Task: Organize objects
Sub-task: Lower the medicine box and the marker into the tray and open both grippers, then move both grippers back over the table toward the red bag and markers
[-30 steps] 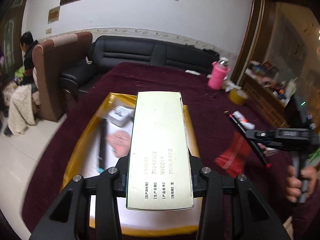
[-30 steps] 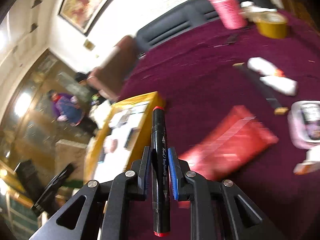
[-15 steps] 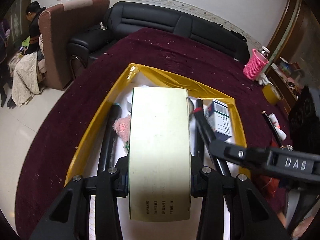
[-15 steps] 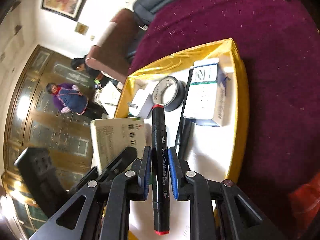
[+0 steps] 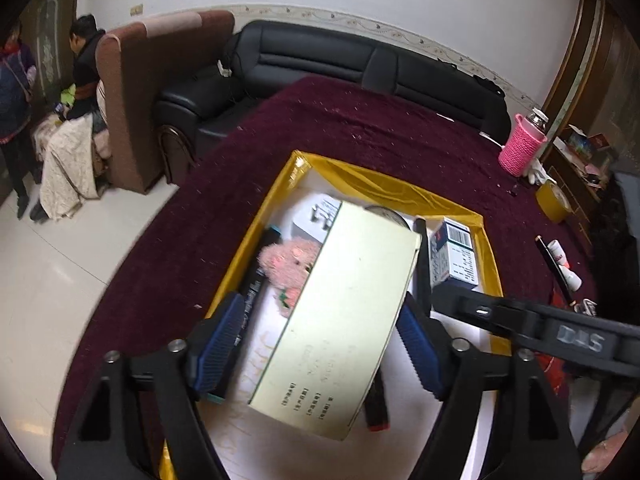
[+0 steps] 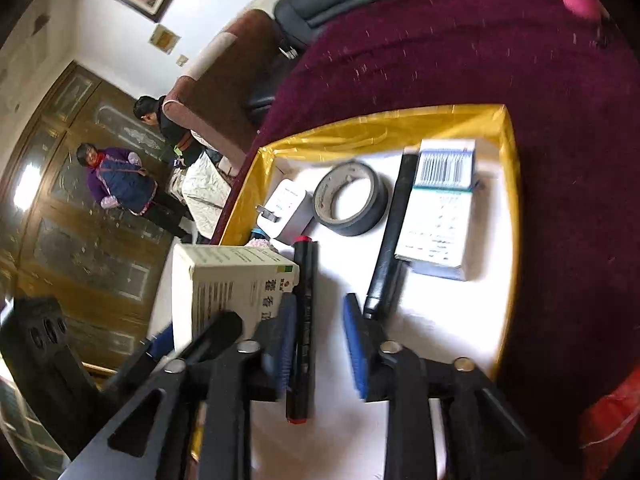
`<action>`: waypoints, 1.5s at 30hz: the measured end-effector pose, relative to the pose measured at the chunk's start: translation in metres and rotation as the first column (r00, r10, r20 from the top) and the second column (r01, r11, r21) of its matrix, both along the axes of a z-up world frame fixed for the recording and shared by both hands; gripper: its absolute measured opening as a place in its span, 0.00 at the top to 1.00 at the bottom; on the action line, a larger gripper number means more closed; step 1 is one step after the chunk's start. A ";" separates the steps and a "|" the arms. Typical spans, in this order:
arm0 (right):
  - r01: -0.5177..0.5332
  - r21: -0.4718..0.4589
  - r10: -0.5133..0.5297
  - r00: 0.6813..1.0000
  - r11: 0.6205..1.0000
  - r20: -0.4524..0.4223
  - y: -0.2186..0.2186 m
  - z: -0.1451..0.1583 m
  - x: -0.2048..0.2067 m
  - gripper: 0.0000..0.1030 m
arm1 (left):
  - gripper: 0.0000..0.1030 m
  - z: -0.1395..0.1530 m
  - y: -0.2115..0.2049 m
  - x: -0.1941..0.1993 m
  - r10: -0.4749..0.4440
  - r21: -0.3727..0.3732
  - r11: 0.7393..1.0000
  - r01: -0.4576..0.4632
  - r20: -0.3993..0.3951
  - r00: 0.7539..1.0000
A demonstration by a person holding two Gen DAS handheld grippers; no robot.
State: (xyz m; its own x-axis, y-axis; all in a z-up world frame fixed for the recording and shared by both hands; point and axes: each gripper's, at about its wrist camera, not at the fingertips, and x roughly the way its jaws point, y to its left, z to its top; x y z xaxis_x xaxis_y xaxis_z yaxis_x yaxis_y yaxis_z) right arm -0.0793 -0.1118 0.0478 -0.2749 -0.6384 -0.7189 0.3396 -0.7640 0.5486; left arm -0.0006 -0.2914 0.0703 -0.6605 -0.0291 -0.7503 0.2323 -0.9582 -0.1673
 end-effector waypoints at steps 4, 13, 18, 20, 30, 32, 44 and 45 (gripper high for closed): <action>0.016 0.002 -0.016 0.998 1.000 -0.060 0.017 0.013 0.009 0.47 | 0.22 0.003 -0.006 -0.002 0.034 -0.027 0.999 -0.034 0.007 0.999; 0.042 0.003 -0.041 0.988 0.999 -0.147 0.058 0.028 0.034 0.40 | 0.22 0.021 -0.018 -0.005 0.108 -0.059 0.992 -0.109 -0.014 0.994; 0.057 -0.017 -0.059 0.988 0.998 -0.145 0.077 0.028 0.040 0.37 | 0.22 0.017 -0.020 -0.005 0.050 0.062 0.997 -0.050 0.002 0.999; 0.062 -0.021 -0.064 0.987 0.998 -0.147 0.082 0.028 0.040 0.37 | 0.22 0.017 -0.019 -0.004 0.023 0.123 0.992 -0.022 -0.004 1.000; 0.083 -0.038 -0.088 0.983 0.996 -0.159 0.113 0.032 0.049 0.36 | 0.18 0.015 -0.019 -0.010 -0.049 0.372 0.926 0.059 -0.035 0.998; 0.105 -0.042 -0.111 0.975 0.994 -0.191 0.129 0.041 0.053 0.36 | 0.18 0.025 -0.015 -0.001 -0.051 0.388 0.918 0.077 -0.078 0.996; 0.504 -0.047 -0.473 0.769 0.863 -0.430 0.291 0.085 0.074 0.06 | 0.08 0.083 0.120 0.034 -0.406 0.138 0.889 0.437 -0.207 0.890; 0.522 -0.051 -0.492 0.761 0.852 -0.423 0.302 0.083 0.072 0.06 | 0.08 0.079 0.133 0.030 -0.430 0.142 0.878 0.458 -0.189 0.883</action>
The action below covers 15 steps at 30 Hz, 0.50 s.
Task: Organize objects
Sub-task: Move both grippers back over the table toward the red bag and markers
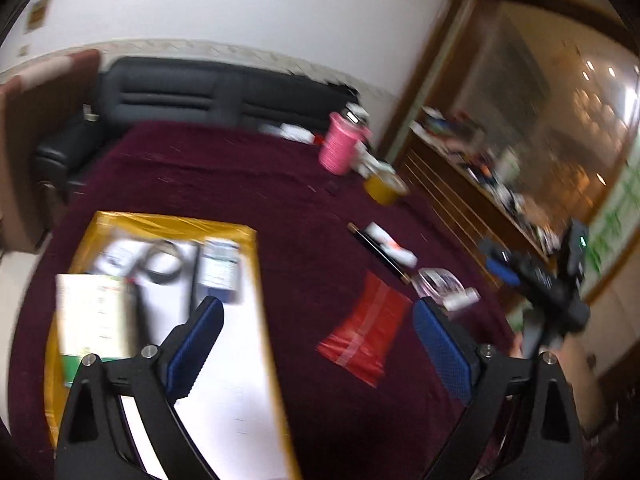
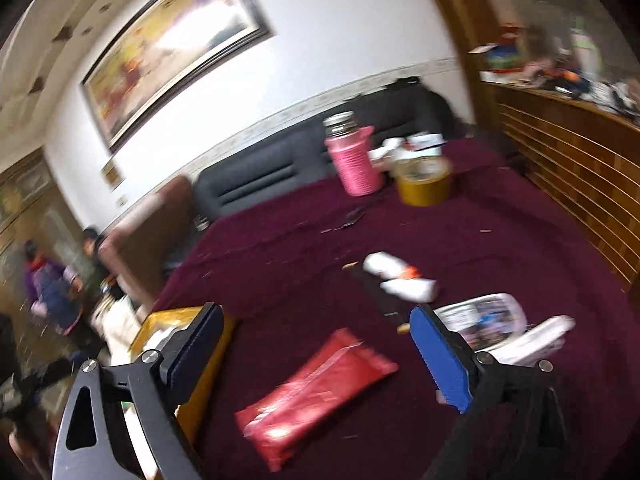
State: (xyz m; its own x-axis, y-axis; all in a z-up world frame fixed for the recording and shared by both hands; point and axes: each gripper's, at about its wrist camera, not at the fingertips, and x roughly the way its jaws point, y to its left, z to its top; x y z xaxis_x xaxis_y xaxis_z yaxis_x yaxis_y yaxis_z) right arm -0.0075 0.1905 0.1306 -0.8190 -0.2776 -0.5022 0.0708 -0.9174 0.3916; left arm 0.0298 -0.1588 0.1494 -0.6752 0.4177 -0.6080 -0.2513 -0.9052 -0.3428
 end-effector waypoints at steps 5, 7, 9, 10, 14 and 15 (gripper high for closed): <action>0.093 -0.027 -0.092 0.995 0.995 0.048 0.048 -0.023 -0.010 0.06 | 0.08 -0.021 0.047 -0.012 -0.050 -0.015 0.999 0.051 0.067 0.996; 0.112 -0.048 -0.108 0.991 0.993 0.073 0.062 -0.032 -0.014 0.06 | 0.08 -0.030 0.062 -0.013 -0.045 -0.024 0.999 0.047 0.084 0.995; 0.112 -0.066 -0.106 0.990 0.991 0.093 0.071 -0.040 -0.017 0.06 | 0.08 -0.039 0.075 -0.011 -0.034 -0.038 0.999 0.038 0.091 0.995; 0.108 -0.066 -0.102 0.990 0.992 0.099 0.072 -0.042 -0.018 0.06 | 0.08 -0.042 0.080 -0.011 -0.024 -0.059 0.998 0.030 0.092 0.995; 0.091 -0.037 -0.087 0.991 0.995 0.098 0.067 -0.050 -0.022 0.06 | 0.08 -0.048 0.107 0.000 0.060 -0.289 0.956 -0.058 -0.001 0.998; 0.090 -0.028 -0.087 0.992 0.996 0.096 0.064 -0.052 -0.023 0.06 | 0.08 -0.047 0.114 0.007 0.077 -0.361 0.928 -0.092 -0.055 0.995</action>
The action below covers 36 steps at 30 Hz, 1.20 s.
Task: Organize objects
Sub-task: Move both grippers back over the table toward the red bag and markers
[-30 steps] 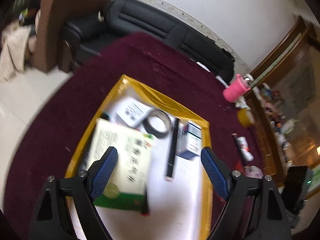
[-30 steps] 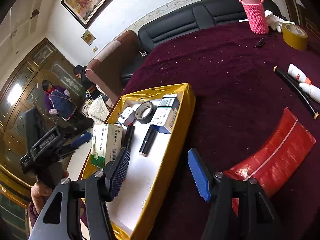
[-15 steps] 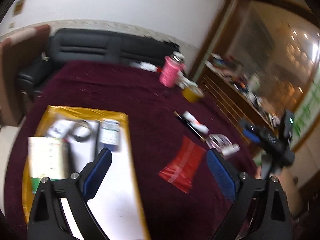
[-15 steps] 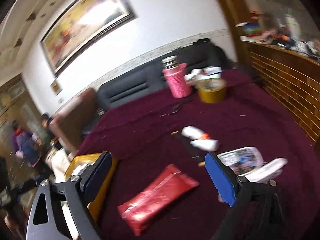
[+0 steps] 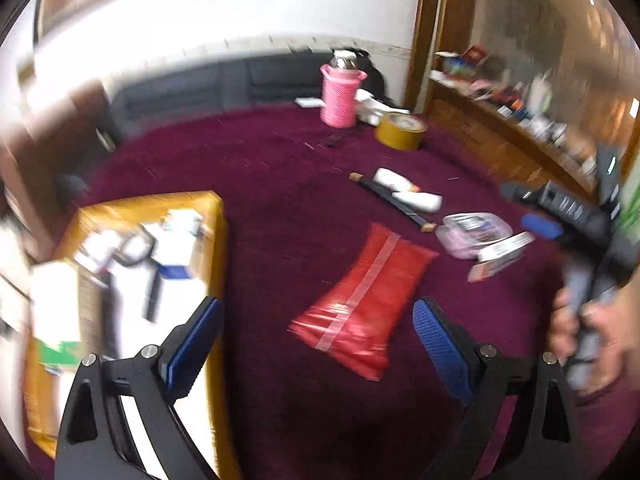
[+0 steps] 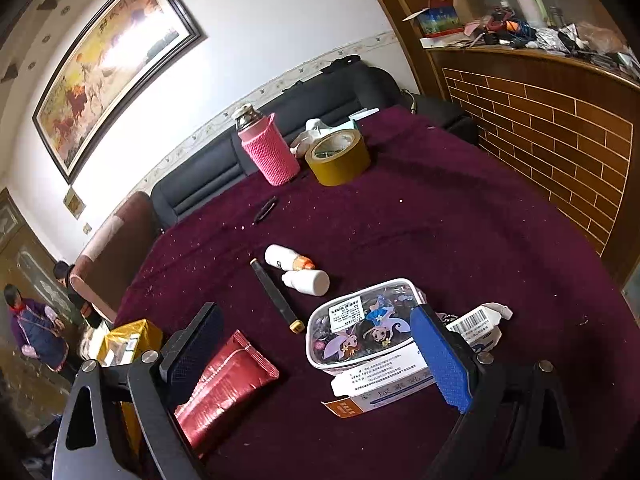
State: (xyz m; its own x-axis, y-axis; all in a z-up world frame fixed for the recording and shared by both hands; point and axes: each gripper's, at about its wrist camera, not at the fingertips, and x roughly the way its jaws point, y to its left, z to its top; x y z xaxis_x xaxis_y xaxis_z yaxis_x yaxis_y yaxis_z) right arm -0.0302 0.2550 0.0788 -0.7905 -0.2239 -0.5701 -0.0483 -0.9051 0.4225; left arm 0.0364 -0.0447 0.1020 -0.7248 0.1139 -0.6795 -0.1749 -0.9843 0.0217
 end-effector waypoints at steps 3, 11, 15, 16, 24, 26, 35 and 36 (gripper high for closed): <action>0.014 0.027 -0.014 1.000 1.000 -0.016 -0.005 -0.006 0.001 0.06 | 0.08 0.004 0.017 0.019 0.021 -0.175 0.984 -0.044 -0.133 0.991; 0.079 0.102 -0.072 0.995 0.992 -0.072 -0.006 -0.018 0.008 0.06 | 0.07 0.008 0.019 0.035 0.084 -0.230 0.965 -0.123 -0.171 0.982; 0.107 0.120 -0.096 0.991 0.987 -0.095 -0.002 -0.015 0.012 0.06 | 0.07 0.006 0.020 0.037 0.112 -0.239 0.959 -0.155 -0.182 0.977; 0.106 0.125 -0.094 0.991 0.987 -0.097 -0.002 -0.015 0.012 0.06 | 0.07 0.005 0.020 0.037 0.114 -0.242 0.957 -0.157 -0.182 0.977; 0.091 0.150 -0.078 0.993 0.984 -0.085 -0.010 -0.017 0.009 0.06 | 0.07 -0.002 0.026 0.033 0.103 -0.236 0.962 -0.138 -0.157 0.982; 0.084 0.153 -0.073 0.994 0.985 -0.078 -0.012 -0.019 0.008 0.06 | 0.07 -0.003 0.027 0.031 0.100 -0.235 0.963 -0.134 -0.152 0.983; 0.070 0.158 -0.063 0.997 0.985 -0.051 -0.014 -0.023 0.004 0.06 | 0.07 -0.014 0.025 0.021 0.106 -0.200 0.972 -0.124 -0.097 0.990; 0.061 0.148 -0.055 0.997 0.987 -0.047 -0.013 -0.023 0.002 0.06 | 0.07 -0.016 0.024 0.020 0.105 -0.189 0.975 -0.119 -0.085 0.991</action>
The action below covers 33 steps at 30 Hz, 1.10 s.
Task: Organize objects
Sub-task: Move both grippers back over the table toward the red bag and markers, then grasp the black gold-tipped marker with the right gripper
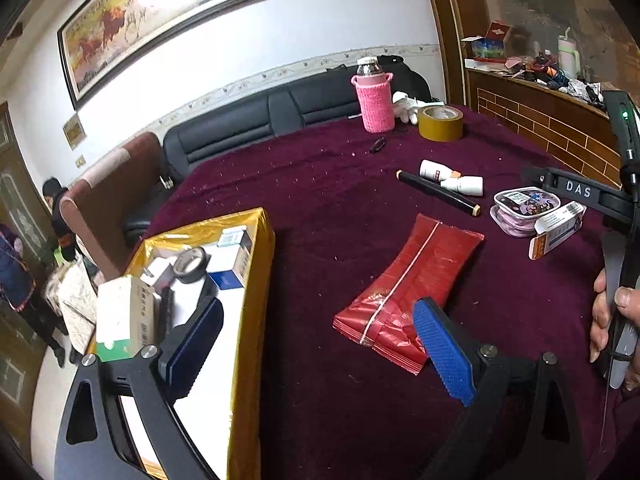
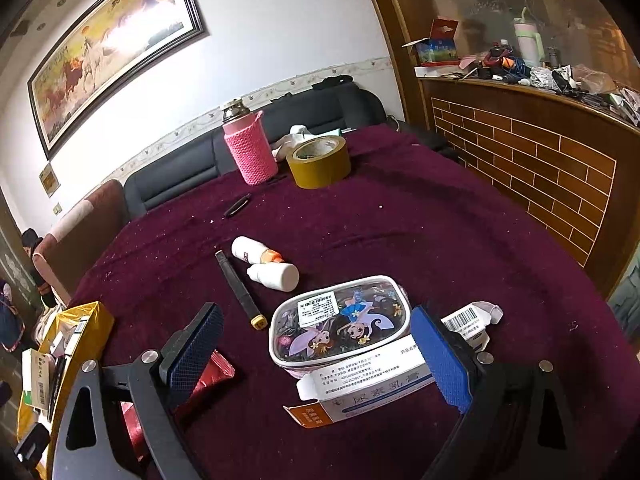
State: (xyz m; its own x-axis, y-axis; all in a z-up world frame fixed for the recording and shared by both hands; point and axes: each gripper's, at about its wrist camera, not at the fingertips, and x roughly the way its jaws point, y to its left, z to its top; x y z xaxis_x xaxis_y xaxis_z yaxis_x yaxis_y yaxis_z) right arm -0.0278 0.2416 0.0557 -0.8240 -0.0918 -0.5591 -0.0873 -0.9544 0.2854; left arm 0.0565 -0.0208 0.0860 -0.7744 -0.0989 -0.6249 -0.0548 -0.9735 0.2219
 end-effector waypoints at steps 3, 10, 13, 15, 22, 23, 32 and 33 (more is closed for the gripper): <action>-0.048 -0.095 0.052 0.998 0.994 0.036 0.006 0.002 -0.009 0.06 | 0.07 -0.007 -0.004 -0.003 -0.008 0.032 0.999 0.007 0.034 0.999; -0.304 -0.233 0.347 0.921 0.924 0.176 -0.025 0.015 -0.073 0.06 | 0.07 -0.016 -0.016 -0.006 -0.018 0.102 0.995 0.012 0.062 0.998; -0.372 -0.179 0.408 0.878 0.911 0.252 -0.054 0.011 -0.104 0.14 | 0.07 -0.017 -0.025 -0.008 -0.018 0.150 0.989 0.006 0.078 0.997; -0.400 -0.118 0.417 0.860 0.909 0.294 -0.074 0.007 -0.122 0.23 | 0.07 -0.017 -0.032 -0.008 -0.023 0.186 0.982 0.007 0.084 0.996; -0.438 0.059 0.371 0.818 0.897 0.440 -0.125 -0.021 -0.171 0.51 | 0.07 -0.014 -0.051 -0.012 -0.032 0.248 0.969 0.010 0.086 0.996; -0.428 0.111 0.344 0.832 0.897 0.436 -0.130 -0.021 -0.174 0.52 | 0.07 -0.013 -0.053 -0.013 -0.032 0.254 0.967 0.009 0.086 0.996; -0.390 0.233 0.241 0.840 0.891 0.485 -0.131 -0.036 -0.187 0.68 | 0.07 -0.021 -0.060 -0.017 -0.040 0.282 0.959 0.006 0.114 0.993; -0.382 0.241 0.230 0.843 0.892 0.486 -0.129 -0.035 -0.186 0.75 | 0.07 -0.021 -0.060 -0.016 -0.043 0.280 0.960 0.009 0.115 0.992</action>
